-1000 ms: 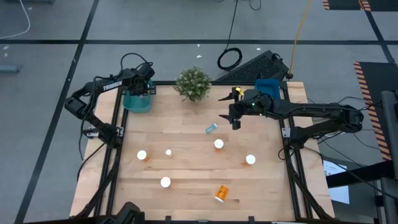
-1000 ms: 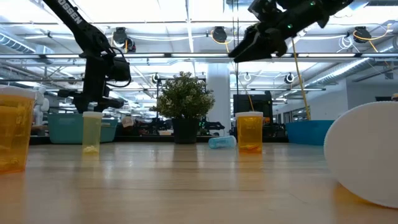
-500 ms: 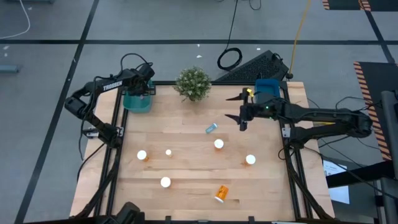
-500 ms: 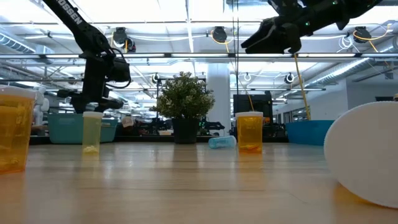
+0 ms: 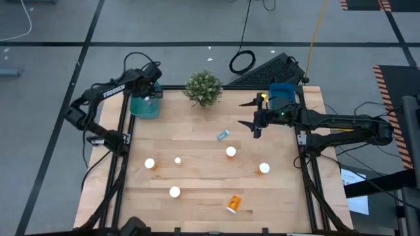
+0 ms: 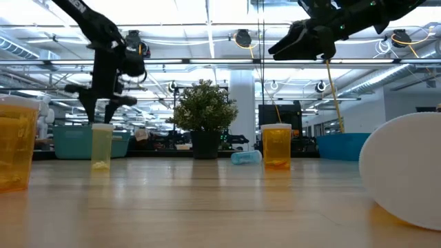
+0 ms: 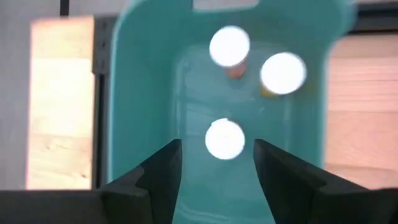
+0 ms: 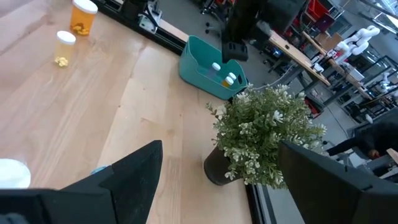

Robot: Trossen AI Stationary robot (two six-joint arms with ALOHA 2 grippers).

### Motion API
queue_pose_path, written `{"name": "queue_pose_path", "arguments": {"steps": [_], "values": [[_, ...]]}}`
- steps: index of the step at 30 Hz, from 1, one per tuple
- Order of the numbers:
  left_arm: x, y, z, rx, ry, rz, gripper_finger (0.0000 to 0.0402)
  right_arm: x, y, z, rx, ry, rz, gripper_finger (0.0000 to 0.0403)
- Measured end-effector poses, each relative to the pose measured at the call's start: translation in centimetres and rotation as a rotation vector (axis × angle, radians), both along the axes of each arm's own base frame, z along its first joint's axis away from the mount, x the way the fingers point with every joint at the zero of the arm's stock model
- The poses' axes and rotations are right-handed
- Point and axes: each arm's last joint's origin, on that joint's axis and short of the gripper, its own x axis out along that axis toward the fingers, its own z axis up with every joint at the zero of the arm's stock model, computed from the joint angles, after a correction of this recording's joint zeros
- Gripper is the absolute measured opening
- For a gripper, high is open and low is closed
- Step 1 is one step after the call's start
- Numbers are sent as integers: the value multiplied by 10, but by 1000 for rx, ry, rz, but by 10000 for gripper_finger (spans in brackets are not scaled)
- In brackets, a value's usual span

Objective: Pick and place medicine bottles into bin by pill shape (circle, oval)
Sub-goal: Put the blue pill bottle into the green bin

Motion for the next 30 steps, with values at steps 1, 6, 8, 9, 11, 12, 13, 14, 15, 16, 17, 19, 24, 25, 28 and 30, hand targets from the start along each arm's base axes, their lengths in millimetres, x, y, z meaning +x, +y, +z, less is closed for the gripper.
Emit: {"name": "queue_pose_path", "arguments": {"steps": [1,6,8,9,11,12,13,14,15,16,17,19,24,25,28,30], "values": [[2,-3,5,20,-9,-22,202,0,0,0,1,0,0,308],[17,-30,30,114,-68,-177,202,0,0,1,35,-18,-10,308],[26,-45,38,145,-87,-262,202,0,0,1,58,-24,-14,308],[31,-52,42,169,-99,-304,202,0,0,1,72,-28,-9,308],[41,-67,47,206,-107,-386,202,1,1,1,108,-38,13,308],[46,-76,50,220,-112,-429,202,1,1,1,127,-43,21,308],[51,-84,51,232,-119,-467,202,1,2,1,147,-49,30,308],[56,-92,52,241,-122,-505,202,1,2,2,169,-55,33,308],[60,-100,53,248,-120,-539,202,1,3,2,191,-63,29,308],[64,-108,54,252,-121,-575,202,1,4,2,212,-69,26,308],[68,-116,54,256,-125,-610,202,2,4,2,231,-71,21,308],[74,-130,54,263,-129,-667,202,2,6,1,263,-72,20,308],[85,-163,55,300,-140,-770,202,5,14,-1,341,-61,27,308],[86,-168,56,309,-146,-787,202,6,15,-3,359,-57,25,308],[92,-182,58,347,-180,-833,202,10,18,-8,411,-40,3,308],[96,-190,60,368,-205,-879,202,15,19,-14,436,-18,-21,308]]}}
